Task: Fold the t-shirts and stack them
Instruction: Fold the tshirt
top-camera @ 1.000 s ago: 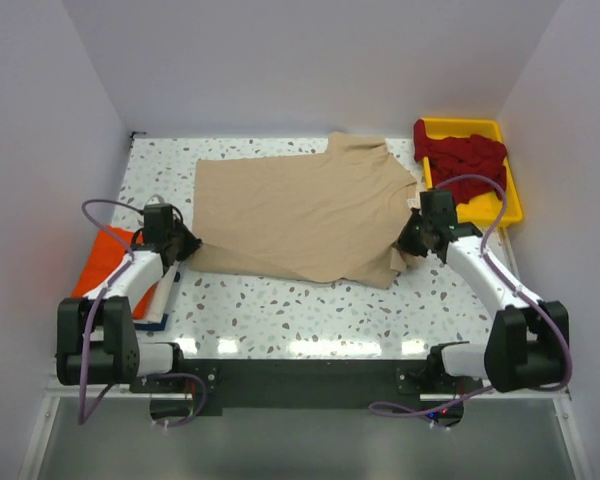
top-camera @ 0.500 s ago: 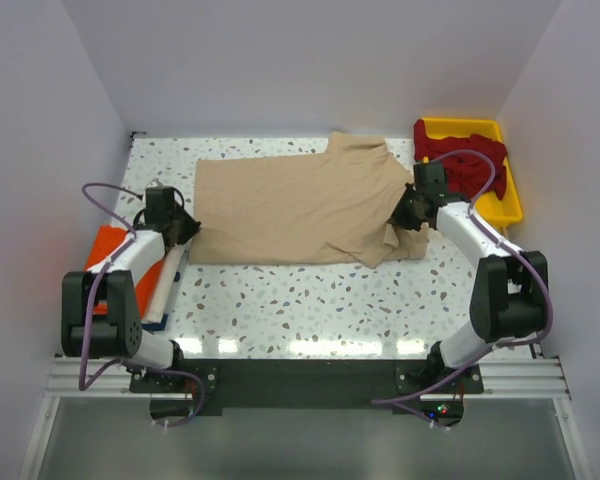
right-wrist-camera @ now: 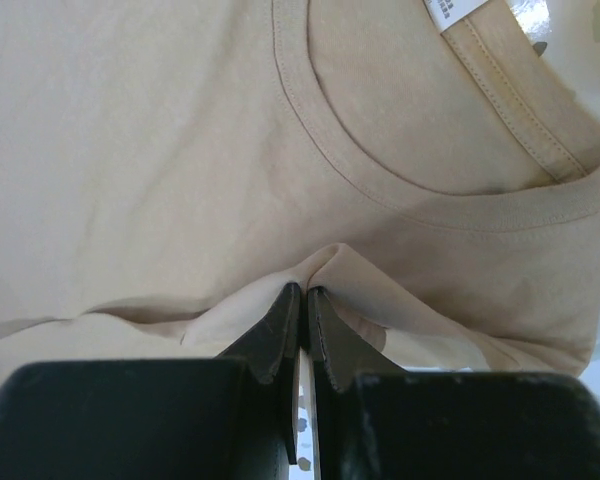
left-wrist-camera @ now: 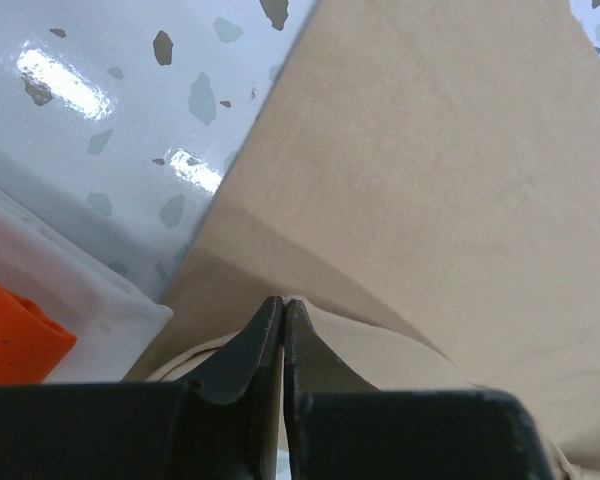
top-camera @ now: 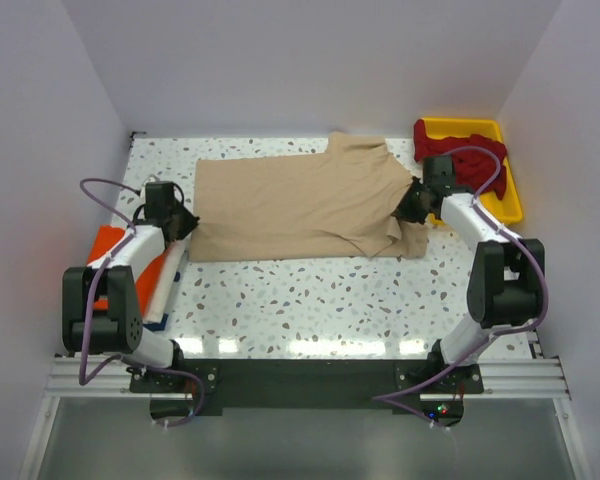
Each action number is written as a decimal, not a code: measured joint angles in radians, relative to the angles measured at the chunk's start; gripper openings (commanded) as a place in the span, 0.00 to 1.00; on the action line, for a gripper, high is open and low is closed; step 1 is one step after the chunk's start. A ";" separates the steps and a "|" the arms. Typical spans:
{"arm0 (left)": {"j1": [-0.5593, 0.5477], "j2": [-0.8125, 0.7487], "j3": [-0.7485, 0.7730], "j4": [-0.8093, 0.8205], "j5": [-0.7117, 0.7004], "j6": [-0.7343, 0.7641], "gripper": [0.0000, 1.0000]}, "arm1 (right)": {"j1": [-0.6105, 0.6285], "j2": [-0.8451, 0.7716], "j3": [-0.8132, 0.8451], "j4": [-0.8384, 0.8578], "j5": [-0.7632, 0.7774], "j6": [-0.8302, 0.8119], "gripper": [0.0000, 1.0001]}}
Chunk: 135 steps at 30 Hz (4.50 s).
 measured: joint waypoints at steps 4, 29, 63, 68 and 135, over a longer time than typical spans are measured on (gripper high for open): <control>0.002 0.004 0.001 0.000 -0.005 0.000 0.00 | -0.002 0.006 0.007 0.008 -0.013 0.003 0.00; 0.034 0.090 0.051 -0.002 -0.016 -0.007 0.00 | -0.035 0.092 0.097 0.029 -0.058 0.017 0.00; -0.138 0.044 -0.027 0.098 0.079 -0.035 0.38 | -0.047 -0.025 -0.109 0.099 -0.051 -0.082 0.52; -0.138 0.050 -0.048 0.120 0.080 -0.042 0.38 | -0.047 0.059 -0.099 0.153 -0.038 -0.090 0.52; -0.138 0.036 -0.072 0.132 0.091 -0.042 0.36 | 0.098 0.178 -0.067 0.267 -0.013 0.032 0.39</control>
